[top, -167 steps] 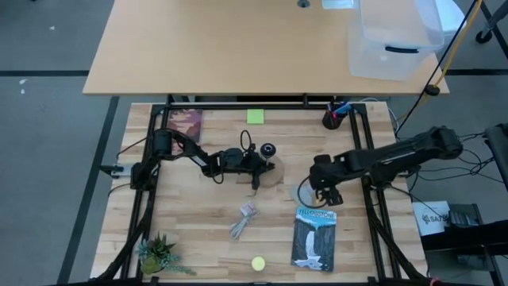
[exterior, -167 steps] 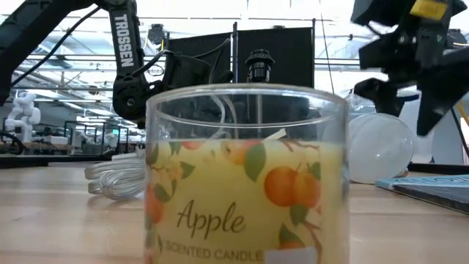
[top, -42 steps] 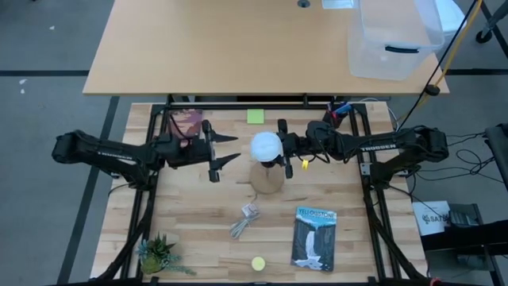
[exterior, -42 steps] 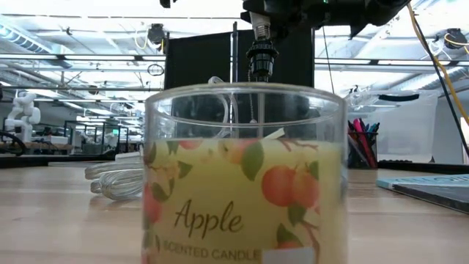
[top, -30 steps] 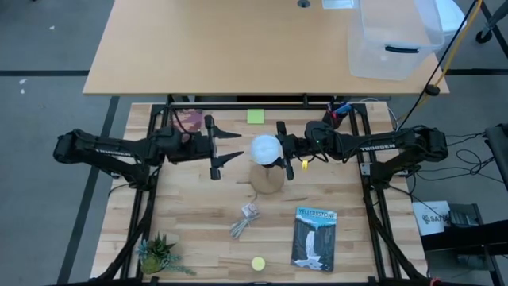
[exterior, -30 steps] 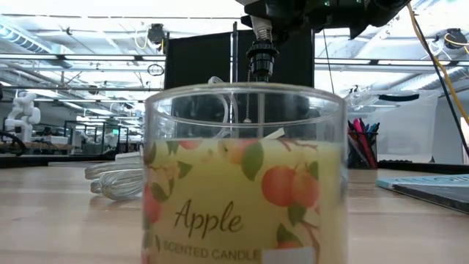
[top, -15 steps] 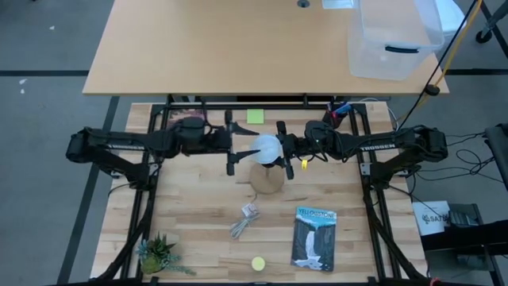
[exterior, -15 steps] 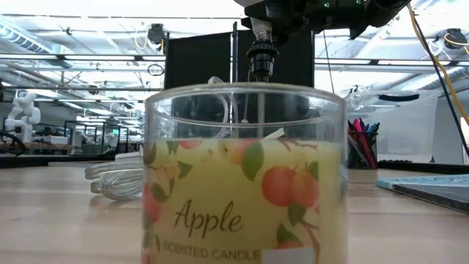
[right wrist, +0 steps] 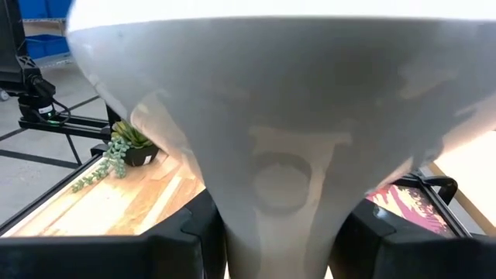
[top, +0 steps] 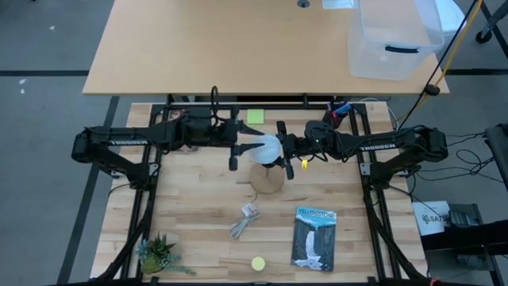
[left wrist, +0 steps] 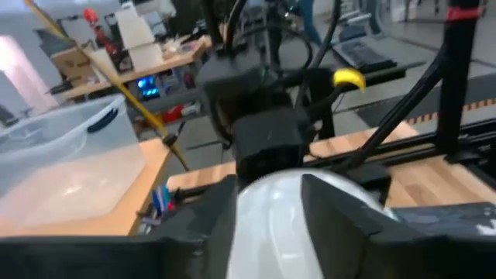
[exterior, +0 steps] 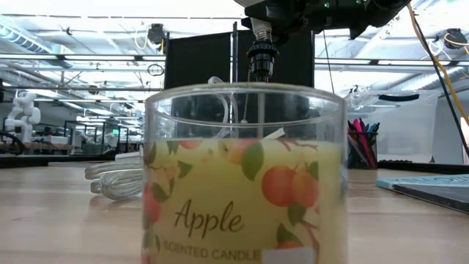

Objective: Screw lightbulb
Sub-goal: Insert the lightbulb into the lamp

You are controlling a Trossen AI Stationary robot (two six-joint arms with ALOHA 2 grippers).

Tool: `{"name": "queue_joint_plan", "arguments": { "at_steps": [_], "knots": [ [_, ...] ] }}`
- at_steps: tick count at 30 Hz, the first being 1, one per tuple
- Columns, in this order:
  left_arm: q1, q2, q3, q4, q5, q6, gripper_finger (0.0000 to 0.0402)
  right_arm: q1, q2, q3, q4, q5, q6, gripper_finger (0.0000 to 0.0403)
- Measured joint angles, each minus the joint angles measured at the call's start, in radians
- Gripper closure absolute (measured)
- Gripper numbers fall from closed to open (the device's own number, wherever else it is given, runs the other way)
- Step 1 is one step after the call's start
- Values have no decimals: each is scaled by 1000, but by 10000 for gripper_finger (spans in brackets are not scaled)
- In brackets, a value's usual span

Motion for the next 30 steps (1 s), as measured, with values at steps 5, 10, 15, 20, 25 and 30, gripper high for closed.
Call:
{"name": "queue_joint_plan", "arguments": {
  "at_steps": [5,10,15,20,25,30],
  "knots": [
    [-4,2,-1,-14,3,30,355,0,0,0,0,0,-1,246],
    [-8,2,-1,-18,3,52,396,0,0,0,0,0,-6,246],
    [-6,2,-1,-33,0,52,400,0,0,0,0,0,-8,245],
    [-7,2,-1,-47,0,51,400,0,0,0,0,3,-8,245],
    [-11,2,-2,-56,0,49,401,0,0,0,0,4,-8,245],
    [-12,2,-2,-72,1,48,401,0,0,0,0,4,-8,245]
  ]
}}
